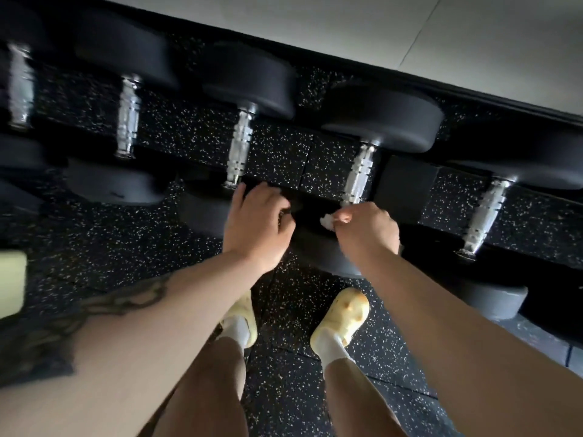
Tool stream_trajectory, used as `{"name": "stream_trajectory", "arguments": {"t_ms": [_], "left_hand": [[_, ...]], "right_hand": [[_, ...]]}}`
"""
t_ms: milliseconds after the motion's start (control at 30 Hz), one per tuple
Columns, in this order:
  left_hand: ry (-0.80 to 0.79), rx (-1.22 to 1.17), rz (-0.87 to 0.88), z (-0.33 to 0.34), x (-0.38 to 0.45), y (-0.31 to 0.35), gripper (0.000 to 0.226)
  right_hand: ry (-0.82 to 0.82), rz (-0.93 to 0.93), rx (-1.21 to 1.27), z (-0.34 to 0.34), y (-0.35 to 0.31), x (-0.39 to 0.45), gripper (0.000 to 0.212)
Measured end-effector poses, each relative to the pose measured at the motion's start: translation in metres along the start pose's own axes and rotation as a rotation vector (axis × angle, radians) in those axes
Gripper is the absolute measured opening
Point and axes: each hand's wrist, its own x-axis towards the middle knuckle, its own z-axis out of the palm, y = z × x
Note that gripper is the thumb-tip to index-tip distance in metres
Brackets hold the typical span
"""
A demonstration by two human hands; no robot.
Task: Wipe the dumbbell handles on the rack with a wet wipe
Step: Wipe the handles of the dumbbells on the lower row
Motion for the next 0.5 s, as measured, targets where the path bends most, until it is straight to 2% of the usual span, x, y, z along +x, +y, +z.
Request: {"name": "stream_trajectory", "arguments": {"t_ms": [100, 167, 267, 300, 367, 400, 500], "left_hand": [[0.060, 0.071, -0.191, -0.016, -0.004, -0.059, 0.038], [0.015, -0.042, -0.294, -0.021, -0.002, -0.095, 0.041], [-0.088, -0.270, -0.321, -0.021, 0.006, -0.123, 0.042], [-0.098, -0.305, -0.313, -0.020, 0.008, -0.126, 0.042], [-0.087, -0.351, -0.305, -0.017, 0.008, -0.128, 0.043], [-0.086, -0.381, -0.299, -0.014, 0.007, -0.128, 0.045], [-0.128, -0.438, -0.304, -0.006, 0.006, -0.126, 0.051]], "right_hand": [[0.010, -0.112, 0.114, 0.034, -0.040, -0.015, 0.020], [0.012, -0.174, 0.292, 0.056, -0.066, -0.012, 0.021], [0.144, -0.053, 0.486, 0.076, -0.097, 0.016, 0.025], [0.123, 0.029, 0.524, 0.082, -0.105, 0.027, 0.026], [-0.064, 0.124, 0.459, 0.095, -0.120, 0.047, 0.026], [-0.160, 0.086, 0.335, 0.101, -0.127, 0.057, 0.028], [-0.233, 0.035, 0.170, 0.107, -0.152, 0.076, 0.035]]}}
